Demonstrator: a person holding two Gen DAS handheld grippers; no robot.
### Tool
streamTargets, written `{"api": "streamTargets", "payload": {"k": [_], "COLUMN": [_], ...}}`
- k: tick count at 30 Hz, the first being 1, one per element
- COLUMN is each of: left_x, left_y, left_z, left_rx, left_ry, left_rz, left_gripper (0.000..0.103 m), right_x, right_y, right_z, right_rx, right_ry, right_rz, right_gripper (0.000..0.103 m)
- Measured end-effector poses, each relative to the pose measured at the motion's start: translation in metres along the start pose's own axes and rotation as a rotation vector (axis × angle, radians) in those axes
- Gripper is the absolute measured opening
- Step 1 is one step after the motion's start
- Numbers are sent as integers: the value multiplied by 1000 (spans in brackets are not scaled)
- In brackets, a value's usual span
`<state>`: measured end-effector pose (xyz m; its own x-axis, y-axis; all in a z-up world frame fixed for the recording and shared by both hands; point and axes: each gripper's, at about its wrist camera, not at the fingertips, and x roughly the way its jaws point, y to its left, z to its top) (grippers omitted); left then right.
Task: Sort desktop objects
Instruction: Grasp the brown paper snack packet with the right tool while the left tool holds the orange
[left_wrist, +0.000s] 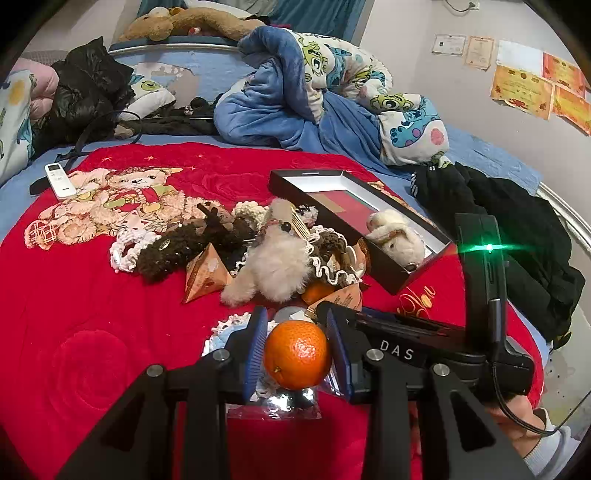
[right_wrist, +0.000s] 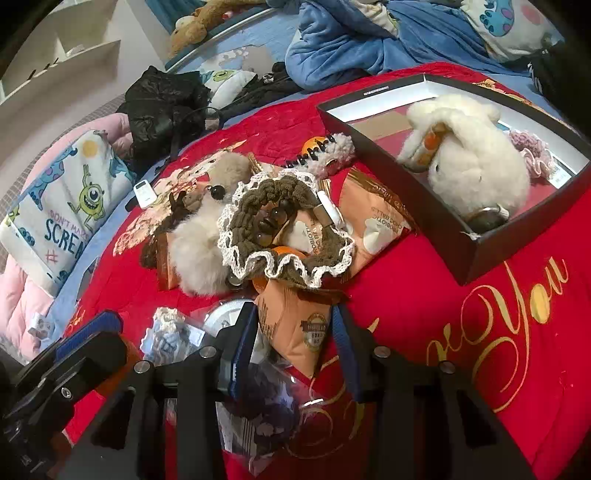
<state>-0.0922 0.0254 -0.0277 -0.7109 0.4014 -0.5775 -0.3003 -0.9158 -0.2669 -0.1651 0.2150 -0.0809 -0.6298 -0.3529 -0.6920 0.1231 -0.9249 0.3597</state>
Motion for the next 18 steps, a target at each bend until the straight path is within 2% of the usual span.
{"api": "streamTargets", "payload": {"k": [7, 12, 18], "left_x": [-2, -4, 0], "left_y": [-3, -16, -29], "left_z": [2, 3, 5], "left_rx": [-16, -4, 19], "left_ry": [-10, -22, -27], "left_rz": [-3, -14, -19], "left_gripper": [35, 35, 35], "right_x": [-5, -17, -26], "right_y": [0, 2, -2], "right_z": [-1, -1, 2], "right_rx": [27, 38, 52], "right_ry": [0, -18, -28], "right_rz": [16, 57, 61], "right_gripper": [33, 33, 33]}}
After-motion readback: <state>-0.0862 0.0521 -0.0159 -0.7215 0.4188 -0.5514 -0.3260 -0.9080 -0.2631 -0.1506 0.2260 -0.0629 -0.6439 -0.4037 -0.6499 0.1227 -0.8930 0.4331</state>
